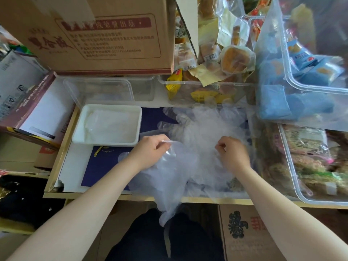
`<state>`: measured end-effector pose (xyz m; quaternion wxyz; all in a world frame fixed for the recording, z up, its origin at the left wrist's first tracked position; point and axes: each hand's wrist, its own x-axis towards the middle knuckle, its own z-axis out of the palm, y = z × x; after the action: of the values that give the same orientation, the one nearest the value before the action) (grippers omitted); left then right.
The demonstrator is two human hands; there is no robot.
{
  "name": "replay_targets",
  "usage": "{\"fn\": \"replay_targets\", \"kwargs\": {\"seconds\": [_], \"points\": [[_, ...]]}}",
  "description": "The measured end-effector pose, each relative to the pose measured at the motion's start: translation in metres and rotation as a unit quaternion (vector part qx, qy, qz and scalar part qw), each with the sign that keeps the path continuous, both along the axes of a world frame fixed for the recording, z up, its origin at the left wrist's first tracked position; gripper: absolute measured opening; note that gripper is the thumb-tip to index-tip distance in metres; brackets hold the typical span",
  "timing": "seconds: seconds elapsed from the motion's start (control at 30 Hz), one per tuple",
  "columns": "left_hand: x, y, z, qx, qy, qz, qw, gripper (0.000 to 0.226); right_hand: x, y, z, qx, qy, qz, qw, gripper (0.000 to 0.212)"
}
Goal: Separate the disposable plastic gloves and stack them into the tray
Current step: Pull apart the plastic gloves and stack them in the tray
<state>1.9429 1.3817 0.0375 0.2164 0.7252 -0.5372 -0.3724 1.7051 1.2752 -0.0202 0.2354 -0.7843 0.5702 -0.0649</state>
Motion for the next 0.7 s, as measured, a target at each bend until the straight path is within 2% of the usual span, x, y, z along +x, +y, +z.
{"fn": "replay_targets", "kwargs": {"seconds": [0.1, 0.23, 0.33, 0.47, 0.6, 0.63, 0.7], "points": [[-0.008, -0.01, 0.009, -0.05, 0.023, -0.039, 0.998, 0.018, 0.002, -0.006, 0.032, -0.002, -0.146, -0.039, 0.989, 0.011], [-0.024, -0.019, 0.033, -0.07, 0.235, -0.024, 0.969, 0.015, 0.008, -0.01, 0.074, 0.003, -0.256, 0.028, 0.966, 0.012], [-0.036, -0.024, 0.051, -0.067, 0.327, -0.032, 0.942, 0.016, 0.014, -0.01, 0.093, -0.027, -0.286, 0.068, 0.956, 0.008], [-0.044, -0.031, 0.064, -0.071, 0.34, -0.037, 0.937, 0.018, 0.022, -0.008, 0.11, -0.061, -0.285, 0.139, 0.946, 0.002], [-0.042, -0.03, 0.073, -0.094, 0.315, 0.022, 0.944, 0.019, 0.024, -0.004, 0.11, -0.133, -0.283, 0.212, 0.926, 0.018], [-0.041, -0.028, 0.075, -0.112, 0.303, 0.043, 0.945, 0.018, 0.021, -0.003, 0.108, -0.146, -0.302, 0.198, 0.921, 0.023], [-0.035, -0.025, 0.079, -0.127, 0.303, 0.073, 0.942, 0.018, 0.012, -0.003, 0.098, -0.195, -0.335, 0.106, 0.916, 0.034]]}}
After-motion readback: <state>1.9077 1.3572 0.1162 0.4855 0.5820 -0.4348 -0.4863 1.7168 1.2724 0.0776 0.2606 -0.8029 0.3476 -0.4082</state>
